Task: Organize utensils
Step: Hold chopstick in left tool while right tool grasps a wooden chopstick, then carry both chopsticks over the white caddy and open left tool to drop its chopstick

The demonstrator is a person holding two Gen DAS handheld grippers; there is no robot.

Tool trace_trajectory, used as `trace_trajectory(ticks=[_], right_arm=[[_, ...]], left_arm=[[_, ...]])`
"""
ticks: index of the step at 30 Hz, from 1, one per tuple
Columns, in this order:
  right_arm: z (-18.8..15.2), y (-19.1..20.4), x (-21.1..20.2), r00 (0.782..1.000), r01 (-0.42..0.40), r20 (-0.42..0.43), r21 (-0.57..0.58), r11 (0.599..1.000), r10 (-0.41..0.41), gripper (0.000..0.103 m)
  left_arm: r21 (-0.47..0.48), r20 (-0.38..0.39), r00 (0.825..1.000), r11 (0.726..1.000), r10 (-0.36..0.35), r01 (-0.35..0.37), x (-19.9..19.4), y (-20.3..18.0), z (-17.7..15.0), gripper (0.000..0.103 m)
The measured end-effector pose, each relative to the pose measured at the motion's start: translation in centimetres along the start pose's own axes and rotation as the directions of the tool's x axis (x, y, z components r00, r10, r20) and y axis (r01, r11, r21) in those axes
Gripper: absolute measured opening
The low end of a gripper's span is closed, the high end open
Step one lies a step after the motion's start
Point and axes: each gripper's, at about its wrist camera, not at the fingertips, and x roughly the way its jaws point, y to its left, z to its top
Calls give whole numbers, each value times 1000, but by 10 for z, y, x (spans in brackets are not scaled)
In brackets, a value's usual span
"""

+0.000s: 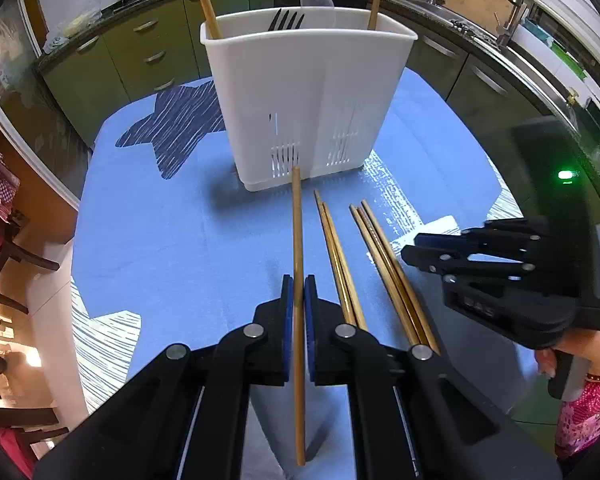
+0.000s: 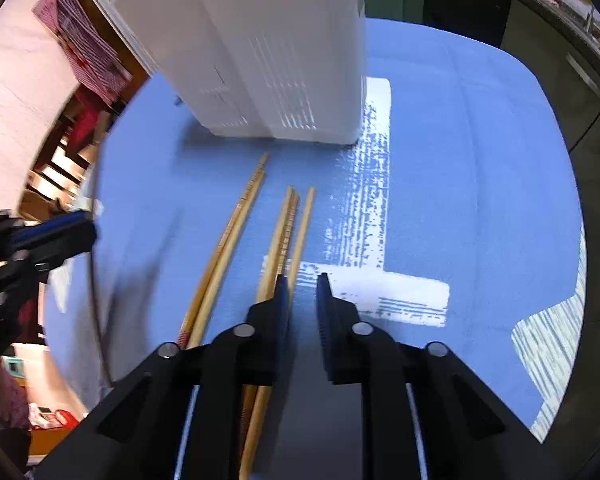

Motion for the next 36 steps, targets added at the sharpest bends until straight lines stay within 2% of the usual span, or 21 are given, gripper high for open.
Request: trace_trajectory(ticks=[19, 22, 24, 28, 32, 36], right_arm=[[-2, 16, 23, 998, 57, -41, -7, 998, -58, 13], [-2, 21, 26, 996, 83, -26, -14, 996, -83, 13], [-3, 21, 26, 995, 96, -15, -17, 995, -96, 9], [-5, 15, 20, 997, 80, 7, 8, 997, -80, 7], [-9, 12, -5, 997, 37, 74, 25, 999, -39, 7], [-17, 13, -43, 987, 6, 162, 21, 1000, -9, 7]], left_arm=[[6, 23, 999, 1000, -27, 26, -7, 4, -2, 6], [8, 23, 999, 1000, -28, 28, -8, 3, -2, 6], [9, 23, 999, 1000, -28, 28, -8, 4, -2, 6], [7, 26, 999, 1000, -30, 29, -9, 4, -3, 6], [10, 33, 999, 1000, -30, 30, -13, 4, -3, 6], [16, 53, 998, 999, -37, 36, -23, 4, -4, 6]])
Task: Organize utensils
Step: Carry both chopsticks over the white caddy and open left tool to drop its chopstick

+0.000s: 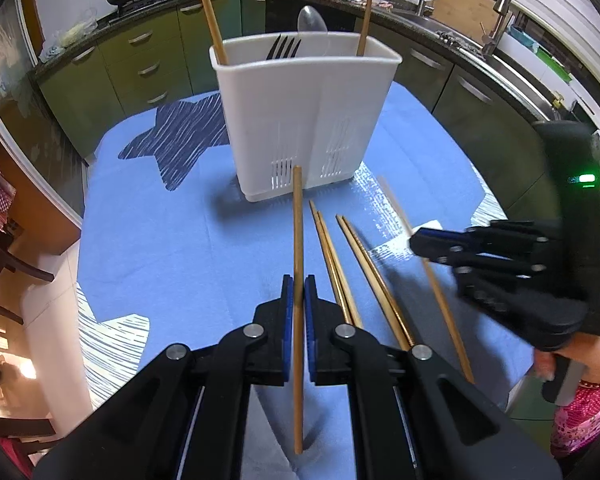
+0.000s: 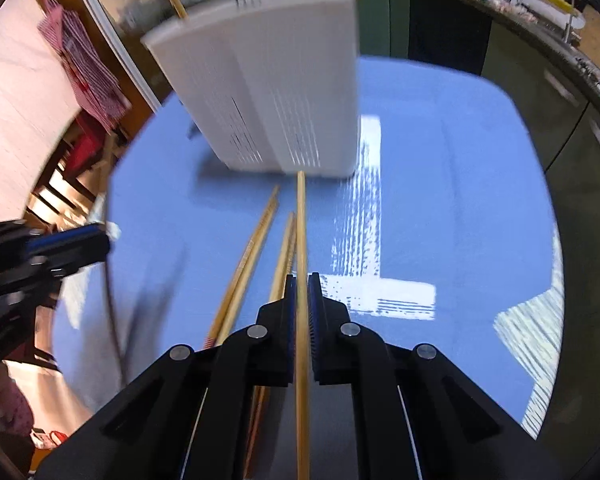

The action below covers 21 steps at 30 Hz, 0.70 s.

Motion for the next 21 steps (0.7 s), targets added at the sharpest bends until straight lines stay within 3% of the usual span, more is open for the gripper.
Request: trace_trajectory(ticks=[8, 16, 21], right_arm=[[-21, 0, -86, 983, -55, 176, -9, 998, 56, 7], [-41, 0, -146, 959, -64, 276, -25, 998, 68, 7], [-43, 5, -161, 949, -68, 306, -36, 997, 76, 7]], left_arm=[[19, 46, 999, 1000, -12, 11, -30, -2, -3, 6], [34, 100, 995, 999, -15, 12, -61, -5, -11, 6], [43, 120, 993, 999, -17, 12, -72, -6, -11, 6]])
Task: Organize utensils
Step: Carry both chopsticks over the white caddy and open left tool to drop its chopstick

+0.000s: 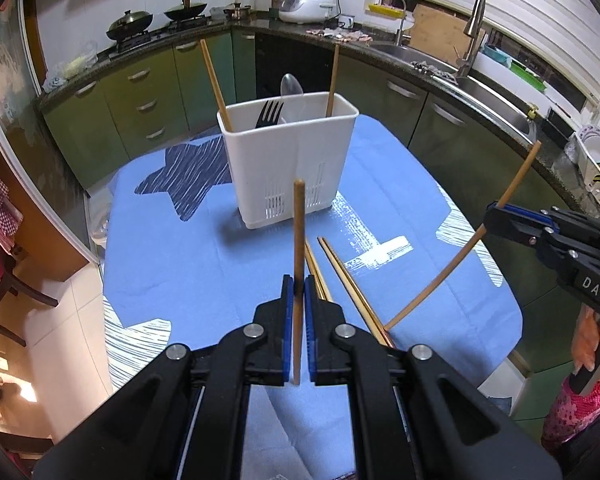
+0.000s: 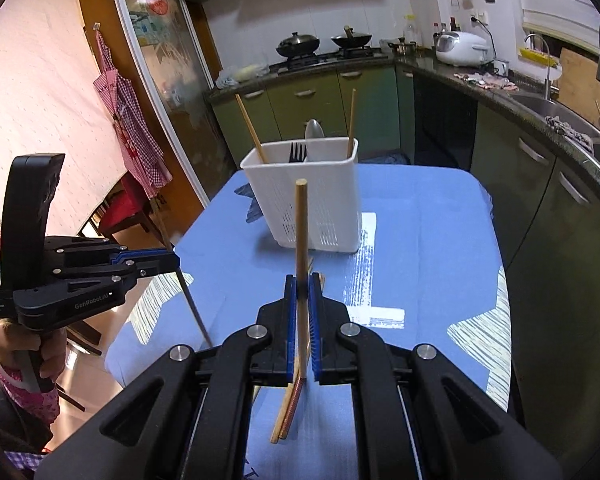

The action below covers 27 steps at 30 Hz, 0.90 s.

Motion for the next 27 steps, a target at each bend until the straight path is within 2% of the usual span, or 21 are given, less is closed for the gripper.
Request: trace_trajectory(ticks=[8, 15, 19, 27], right_arm=[[25, 1, -7, 999, 6, 41, -14, 1000, -6, 7], [69, 5, -25, 994, 13, 105, -32, 999, -9, 7], [108, 7, -40, 986, 14, 167, -38, 999, -8, 7], [187, 1, -44, 966, 17, 257, -15, 1000, -13, 7]], left_arm=[[9, 31, 999, 1000, -12, 11, -12, 0, 15, 6], [17, 98, 995, 1000, -12, 10, -36, 2, 56, 6], [22, 182, 983, 1000, -2, -2, -64, 3, 90, 6], [-17, 334, 942, 1000, 20, -15, -100, 13, 152, 6]])
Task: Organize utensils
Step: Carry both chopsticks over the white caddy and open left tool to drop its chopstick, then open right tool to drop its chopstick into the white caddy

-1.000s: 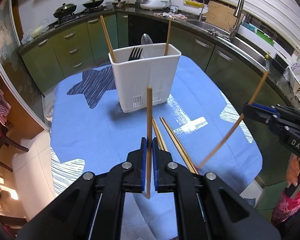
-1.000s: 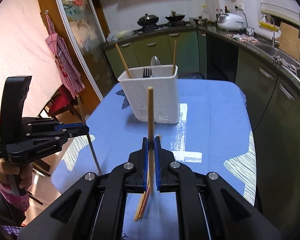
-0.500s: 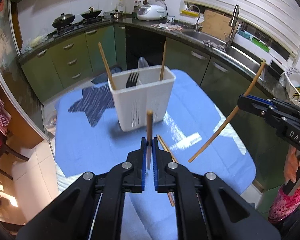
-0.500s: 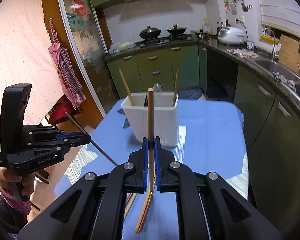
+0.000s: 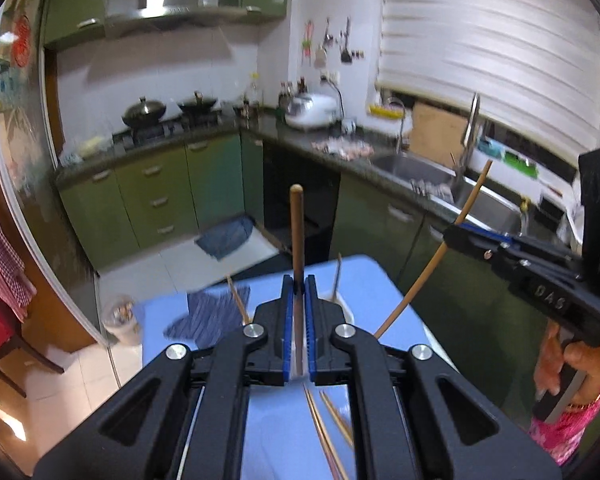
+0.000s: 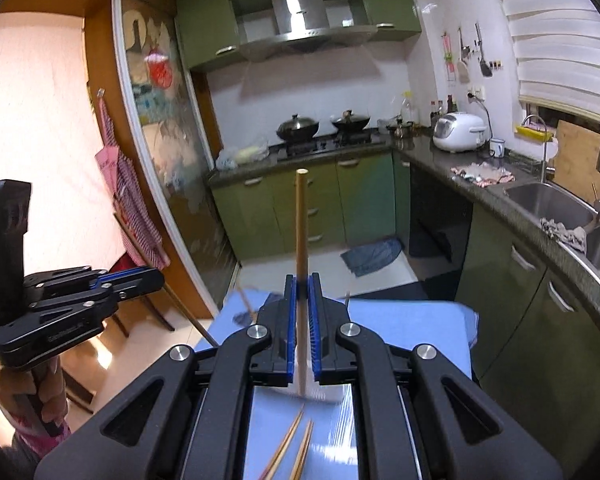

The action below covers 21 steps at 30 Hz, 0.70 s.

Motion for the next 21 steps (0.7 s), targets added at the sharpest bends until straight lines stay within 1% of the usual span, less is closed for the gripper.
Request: trace_trajectory(ticks=[2, 4, 6, 9, 12, 14, 16, 19, 21], right_arm=[[14, -4, 11, 1000, 3, 10, 8, 1000, -3, 7], [23, -8, 24, 1000, 11, 13, 14, 1000, -11, 7], [29, -12, 38, 1000, 15, 15, 20, 1000, -15, 7], [33, -22, 65, 1000, 28, 0, 33, 999, -28, 7], [26, -30, 94, 999, 31, -26, 44, 999, -30, 7], [19, -31, 111, 999, 27, -47, 36, 999, -26, 7], [6, -29, 129, 996, 26, -87, 21, 999, -24, 7], [-15, -23, 143, 992, 30, -121, 7, 1000, -29, 7], [-26, -23, 151, 990, 30, -140, 7, 1000, -29, 7]], left_arm=[[-11, 28, 1000, 1000, 12, -12, 6, 2, 11, 6], [-21, 41, 999, 999, 34, -33, 20, 6, 18, 6], [-31, 30, 998, 998, 50, -49, 38, 9, 20, 6], [-47, -26, 997, 996, 73, -74, 75, 18, 13, 6], [-58, -72, 993, 994, 90, -95, 100, 26, -2, 6], [-66, -111, 989, 992, 101, -109, 116, 31, -18, 6], [-64, -148, 984, 992, 97, -107, 126, 34, -34, 6], [-72, -207, 976, 993, 75, -92, 137, 39, -54, 6], [-77, -221, 973, 994, 63, -82, 138, 41, -62, 13]])
